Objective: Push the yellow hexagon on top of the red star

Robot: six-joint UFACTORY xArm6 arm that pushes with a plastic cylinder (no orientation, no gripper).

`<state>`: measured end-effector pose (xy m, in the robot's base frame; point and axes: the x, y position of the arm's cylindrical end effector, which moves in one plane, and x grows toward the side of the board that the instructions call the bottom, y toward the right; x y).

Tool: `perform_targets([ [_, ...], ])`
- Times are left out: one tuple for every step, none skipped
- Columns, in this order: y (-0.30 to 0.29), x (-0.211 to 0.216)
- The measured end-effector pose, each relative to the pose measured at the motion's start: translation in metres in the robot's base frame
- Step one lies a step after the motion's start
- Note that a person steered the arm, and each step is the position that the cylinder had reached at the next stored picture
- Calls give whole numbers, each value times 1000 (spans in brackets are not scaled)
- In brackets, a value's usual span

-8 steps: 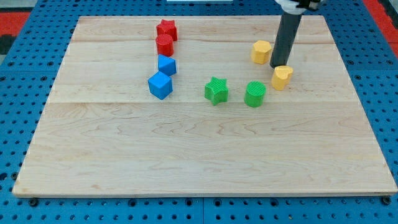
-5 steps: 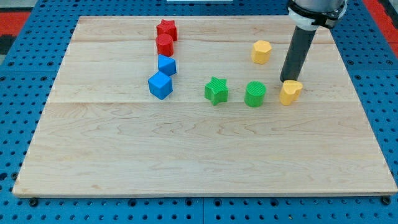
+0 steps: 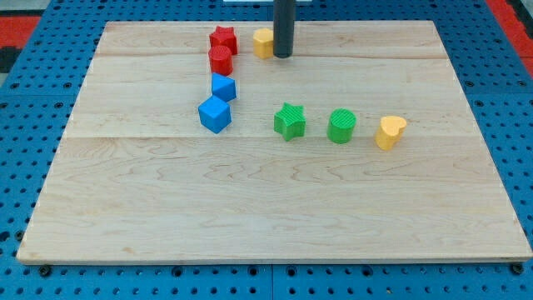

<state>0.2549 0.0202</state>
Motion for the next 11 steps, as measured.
perform_targets([
  [-13, -39],
  [13, -28],
  [11, -4],
  [-26, -4],
  [-66, -6],
  [-72, -29],
  [-48, -31],
  [-40, -46],
  [-50, -60],
  [-68, -61],
  [-74, -59],
])
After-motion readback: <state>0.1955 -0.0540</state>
